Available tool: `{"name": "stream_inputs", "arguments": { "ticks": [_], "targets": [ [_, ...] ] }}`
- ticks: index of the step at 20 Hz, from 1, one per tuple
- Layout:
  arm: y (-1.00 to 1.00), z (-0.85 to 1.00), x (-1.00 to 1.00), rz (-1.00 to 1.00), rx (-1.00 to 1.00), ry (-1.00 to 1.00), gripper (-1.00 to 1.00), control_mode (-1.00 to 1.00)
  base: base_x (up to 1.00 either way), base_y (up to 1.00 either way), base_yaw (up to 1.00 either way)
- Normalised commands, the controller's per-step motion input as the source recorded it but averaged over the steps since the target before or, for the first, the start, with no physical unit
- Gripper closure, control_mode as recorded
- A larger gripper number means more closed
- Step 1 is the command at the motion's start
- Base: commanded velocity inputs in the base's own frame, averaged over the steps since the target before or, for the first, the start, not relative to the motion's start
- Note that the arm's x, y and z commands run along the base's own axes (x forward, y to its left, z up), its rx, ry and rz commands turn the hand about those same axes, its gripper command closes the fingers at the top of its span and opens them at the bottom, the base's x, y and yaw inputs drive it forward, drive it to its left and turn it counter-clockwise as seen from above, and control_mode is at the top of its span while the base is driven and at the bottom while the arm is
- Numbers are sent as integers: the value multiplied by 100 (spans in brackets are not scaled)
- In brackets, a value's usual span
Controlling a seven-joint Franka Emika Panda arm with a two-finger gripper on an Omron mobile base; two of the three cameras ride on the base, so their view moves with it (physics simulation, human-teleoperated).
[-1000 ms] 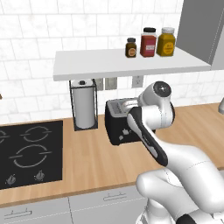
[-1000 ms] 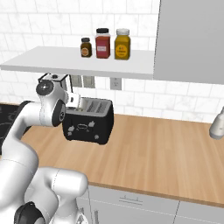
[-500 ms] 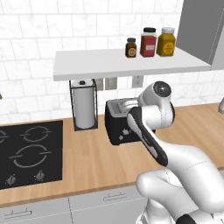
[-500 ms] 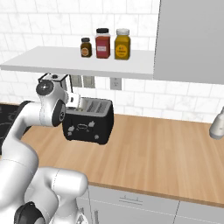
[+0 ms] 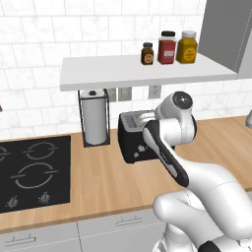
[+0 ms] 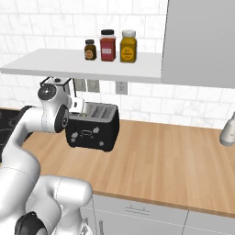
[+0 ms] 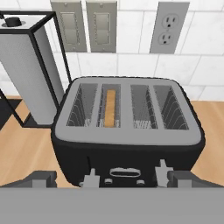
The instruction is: Start the toaster. Once the lever pops up, take the bread to the plate on the dining counter.
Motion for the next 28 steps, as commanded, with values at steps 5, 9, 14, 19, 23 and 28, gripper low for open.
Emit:
{"name": "stream_inputs", "arguments": {
  "ticks": [5,9,14,19,23,28],
  "targets": [
    [0,0,0,0,0,0,-100,-100,0,0,0],
    [0,0,0,0,0,0,-100,-100,0,0,0],
    [0,0,0,0,0,0,-100,-100,0,0,0],
    [0,0,0,0,0,0,-100,-100,0,0,0],
    [0,0,0,0,0,0,-100,-100,0,0,0],
    [0,0,0,0,0,0,-100,-100,0,0,0]
  ]
}}
